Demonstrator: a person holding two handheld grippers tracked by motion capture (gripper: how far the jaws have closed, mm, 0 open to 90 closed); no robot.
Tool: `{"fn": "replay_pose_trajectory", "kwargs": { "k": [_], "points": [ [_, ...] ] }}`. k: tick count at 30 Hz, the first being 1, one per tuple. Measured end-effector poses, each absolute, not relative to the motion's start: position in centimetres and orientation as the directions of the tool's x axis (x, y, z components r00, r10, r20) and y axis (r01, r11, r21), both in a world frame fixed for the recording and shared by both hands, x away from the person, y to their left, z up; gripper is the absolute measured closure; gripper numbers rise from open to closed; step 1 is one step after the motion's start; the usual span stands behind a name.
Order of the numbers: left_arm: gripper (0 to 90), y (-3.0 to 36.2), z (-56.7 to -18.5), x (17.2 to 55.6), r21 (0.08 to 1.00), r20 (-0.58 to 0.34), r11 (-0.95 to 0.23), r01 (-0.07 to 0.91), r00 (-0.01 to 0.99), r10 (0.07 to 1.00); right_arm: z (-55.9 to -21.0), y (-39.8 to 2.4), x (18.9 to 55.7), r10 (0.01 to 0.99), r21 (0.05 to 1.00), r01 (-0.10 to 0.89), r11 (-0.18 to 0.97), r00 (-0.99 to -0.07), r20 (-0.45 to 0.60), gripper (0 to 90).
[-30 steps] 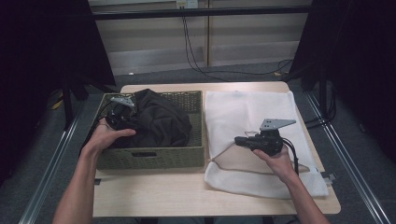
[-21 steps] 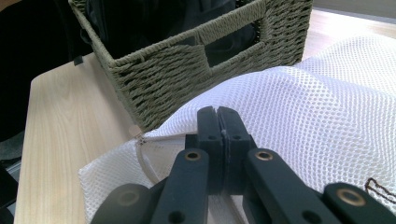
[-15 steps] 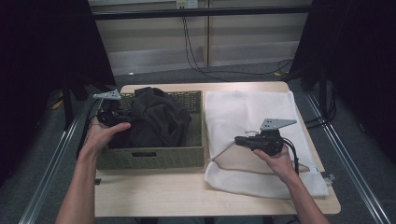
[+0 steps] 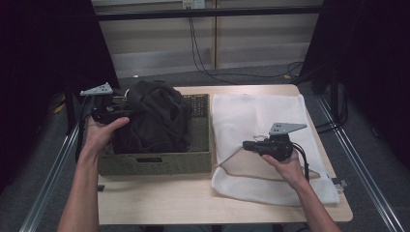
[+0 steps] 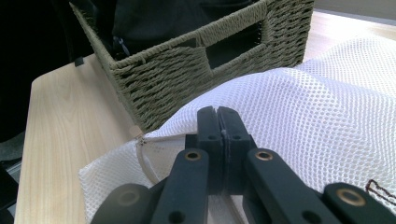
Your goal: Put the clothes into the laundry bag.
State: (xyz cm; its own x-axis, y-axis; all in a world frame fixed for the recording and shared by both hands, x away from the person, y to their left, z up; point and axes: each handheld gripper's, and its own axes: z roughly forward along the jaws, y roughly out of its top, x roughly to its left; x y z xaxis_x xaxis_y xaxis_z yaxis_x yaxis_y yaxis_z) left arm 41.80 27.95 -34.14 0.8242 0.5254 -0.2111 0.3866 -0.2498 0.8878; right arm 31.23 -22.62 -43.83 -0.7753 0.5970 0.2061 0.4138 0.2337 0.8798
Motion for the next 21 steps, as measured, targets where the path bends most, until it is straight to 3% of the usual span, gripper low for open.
{"fn": "replay_pose_trajectory", "kwargs": {
  "k": [21],
  "points": [
    [63.0,27.9,-29.4,40.4,0.953,-0.167,-0.112,0.282,0.796,0.581,-43.6,-22.6,31.2,0.598,0.882,0.409,0.232,-0.776,0.203,89.6]
  ]
}}
